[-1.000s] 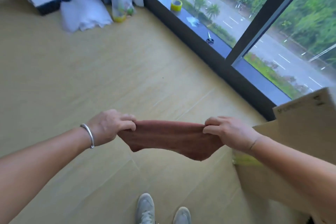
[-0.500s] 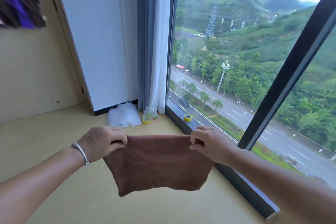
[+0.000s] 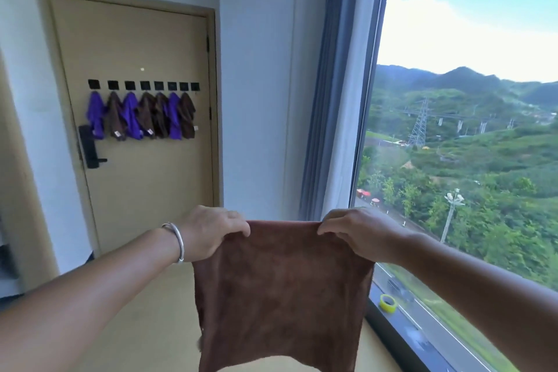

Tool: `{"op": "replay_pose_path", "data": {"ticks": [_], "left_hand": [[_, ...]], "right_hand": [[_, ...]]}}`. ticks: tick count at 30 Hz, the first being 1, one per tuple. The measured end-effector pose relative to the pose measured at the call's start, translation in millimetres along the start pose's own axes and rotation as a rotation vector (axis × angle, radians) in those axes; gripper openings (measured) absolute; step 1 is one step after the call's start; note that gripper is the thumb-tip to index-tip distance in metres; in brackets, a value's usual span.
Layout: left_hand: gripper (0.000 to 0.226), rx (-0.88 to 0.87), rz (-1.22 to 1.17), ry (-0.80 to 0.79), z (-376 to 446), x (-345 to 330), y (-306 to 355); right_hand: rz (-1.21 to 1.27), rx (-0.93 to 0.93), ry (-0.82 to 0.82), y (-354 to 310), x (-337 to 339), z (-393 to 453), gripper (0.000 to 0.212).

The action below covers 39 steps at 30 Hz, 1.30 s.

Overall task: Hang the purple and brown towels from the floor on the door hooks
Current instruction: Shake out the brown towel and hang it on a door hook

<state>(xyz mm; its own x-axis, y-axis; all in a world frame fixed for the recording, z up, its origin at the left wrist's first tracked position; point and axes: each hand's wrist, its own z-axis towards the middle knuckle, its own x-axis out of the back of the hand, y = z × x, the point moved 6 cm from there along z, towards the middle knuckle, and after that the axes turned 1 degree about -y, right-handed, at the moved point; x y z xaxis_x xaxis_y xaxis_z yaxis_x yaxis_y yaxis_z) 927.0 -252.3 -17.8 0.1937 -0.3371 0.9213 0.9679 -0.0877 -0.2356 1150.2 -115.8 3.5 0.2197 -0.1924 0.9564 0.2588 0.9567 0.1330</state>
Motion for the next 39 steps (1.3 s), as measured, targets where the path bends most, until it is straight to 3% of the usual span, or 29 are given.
{"op": "replay_pose_path", "data": {"ticks": [5, 9, 12, 17, 23, 26, 30, 36, 39], "left_hand": [[0.014, 0.022, 0.092, 0.115, 24, 21, -49], [0.018, 0.171, 0.044, 0.163, 61, 26, -95], [0.015, 0.341, 0.035, 0.155, 88, 25, -138], [0.039, 0.456, 0.087, 0.06, 132, 21, -204], [0.016, 0.608, 0.299, -0.104, 180, 0, -278], [0.022, 0.694, 0.283, -0.115, 193, -20, -318], [0.032, 0.726, 0.203, -0.09, 202, -55, -381], [0.014, 0.682, -0.006, -0.06, 214, -86, -505], [0.017, 0.667, -0.058, -0.009, 221, -93, -565]], "right_hand": [[0.045, 0.023, 0.069, 22, 4, 74, 0.032], [0.11, 0.016, 0.168, 48, 1, 139, 0.022], [0.201, 0.03, 0.184, 75, -1, 186, 0.003], [0.194, 0.021, 0.179, 125, -5, 269, 0.014], [0.162, 0.031, 0.152, 144, -27, 377, 0.035], [0.115, 0.012, 0.154, 148, -48, 430, 0.037], [0.156, -0.023, 0.15, 152, -79, 501, 0.042], [0.175, -0.058, 0.129, 153, -99, 622, 0.021], [0.172, -0.065, 0.128, 149, -105, 683, 0.027]]}}
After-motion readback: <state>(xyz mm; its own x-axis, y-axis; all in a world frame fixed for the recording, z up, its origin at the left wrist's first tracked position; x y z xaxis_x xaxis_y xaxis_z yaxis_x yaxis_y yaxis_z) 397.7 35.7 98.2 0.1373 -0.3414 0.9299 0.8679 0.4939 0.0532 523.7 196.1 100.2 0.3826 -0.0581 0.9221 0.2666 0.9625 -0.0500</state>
